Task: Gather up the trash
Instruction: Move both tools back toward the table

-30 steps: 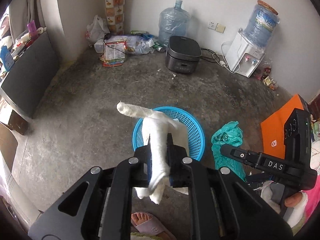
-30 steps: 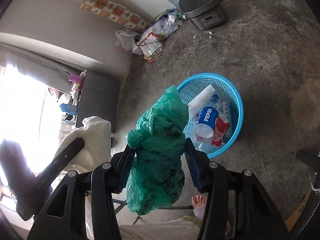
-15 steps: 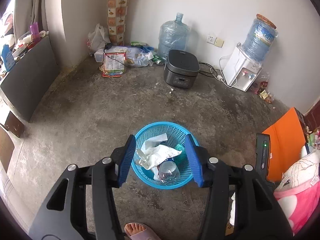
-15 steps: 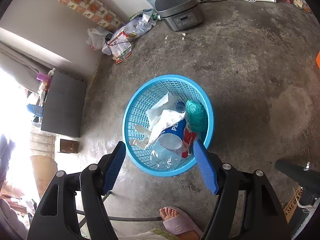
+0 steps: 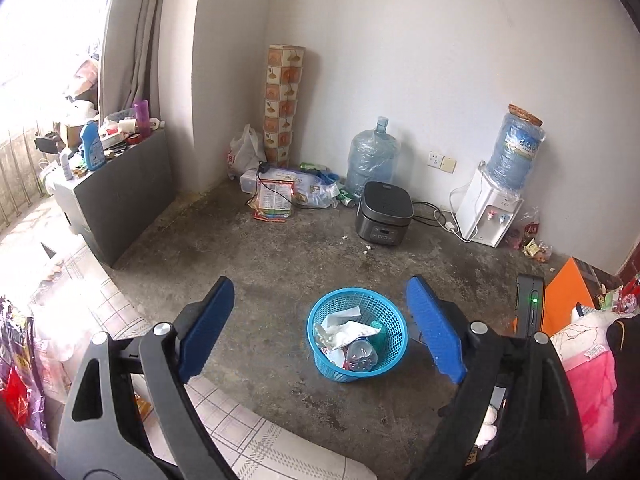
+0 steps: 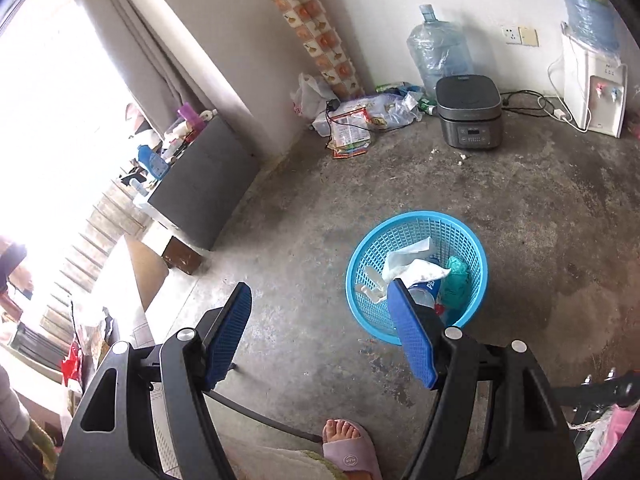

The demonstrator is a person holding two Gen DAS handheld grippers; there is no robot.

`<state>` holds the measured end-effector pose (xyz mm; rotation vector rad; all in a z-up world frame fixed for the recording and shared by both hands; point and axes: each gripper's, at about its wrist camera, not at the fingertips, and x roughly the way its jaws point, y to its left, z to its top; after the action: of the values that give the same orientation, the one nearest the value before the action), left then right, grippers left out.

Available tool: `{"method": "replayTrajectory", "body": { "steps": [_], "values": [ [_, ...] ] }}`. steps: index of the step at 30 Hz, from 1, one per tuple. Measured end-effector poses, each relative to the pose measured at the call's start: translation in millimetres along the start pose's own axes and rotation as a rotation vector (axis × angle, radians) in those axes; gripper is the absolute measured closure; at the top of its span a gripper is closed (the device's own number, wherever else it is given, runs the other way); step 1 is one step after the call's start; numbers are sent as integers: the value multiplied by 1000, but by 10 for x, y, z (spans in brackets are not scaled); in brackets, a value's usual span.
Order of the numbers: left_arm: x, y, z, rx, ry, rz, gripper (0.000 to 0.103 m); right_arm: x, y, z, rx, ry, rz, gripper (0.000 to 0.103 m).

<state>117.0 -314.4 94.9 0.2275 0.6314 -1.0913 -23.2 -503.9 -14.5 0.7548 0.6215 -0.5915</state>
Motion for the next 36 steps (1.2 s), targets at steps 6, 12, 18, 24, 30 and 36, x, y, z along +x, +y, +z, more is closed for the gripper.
{"method": "replayTrajectory", "body": {
  "steps": [6,12,18,24,30,36],
  "values": [
    [-642,357,-189,-60,-38,138,14,-145,626,-147,-131,11,72,32],
    [-1133,721,-428,-129,-64,267,14,-269,1144,-328,-244,3,120,20],
    [-1533,1084,-643,-231,-89,359,13,-396,1667,-583,-372,10,183,14],
    [-1795,1291,-827,-282,-104,427,13,-529,1983,-792,-463,-14,202,10],
    [-1978,1436,-965,-326,-117,461,13,-585,2209,-901,-525,-21,201,9],
    [-2105,1511,-1023,-332,-143,481,13,-628,2387,-958,-556,-15,232,8]
  ]
}}
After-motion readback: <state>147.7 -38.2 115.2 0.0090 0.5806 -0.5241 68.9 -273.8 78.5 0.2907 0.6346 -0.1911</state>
